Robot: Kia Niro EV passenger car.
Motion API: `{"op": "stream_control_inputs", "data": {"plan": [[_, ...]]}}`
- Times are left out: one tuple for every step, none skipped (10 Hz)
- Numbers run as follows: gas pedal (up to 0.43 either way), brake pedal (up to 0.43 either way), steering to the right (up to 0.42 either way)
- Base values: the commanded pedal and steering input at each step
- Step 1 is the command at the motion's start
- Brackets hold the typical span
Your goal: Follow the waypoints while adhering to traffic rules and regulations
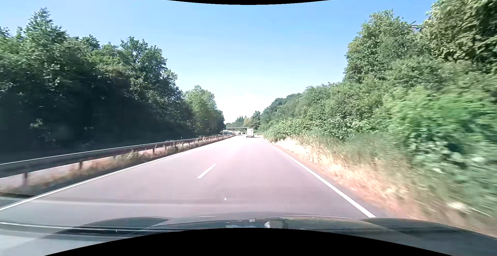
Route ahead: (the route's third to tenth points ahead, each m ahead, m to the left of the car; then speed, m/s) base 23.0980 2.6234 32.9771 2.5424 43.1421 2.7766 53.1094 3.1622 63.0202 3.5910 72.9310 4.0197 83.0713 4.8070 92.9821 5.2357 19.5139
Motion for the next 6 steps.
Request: {"op": "stream_control_inputs", "data": {"plan": [[0.118, 0.000, -0.005], [0.118, 0.000, -0.005], [0.118, 0.000, -0.005], [0.118, 0.000, -0.005], [0.118, 0.000, -0.005], [0.118, 0.000, -0.005]]}}
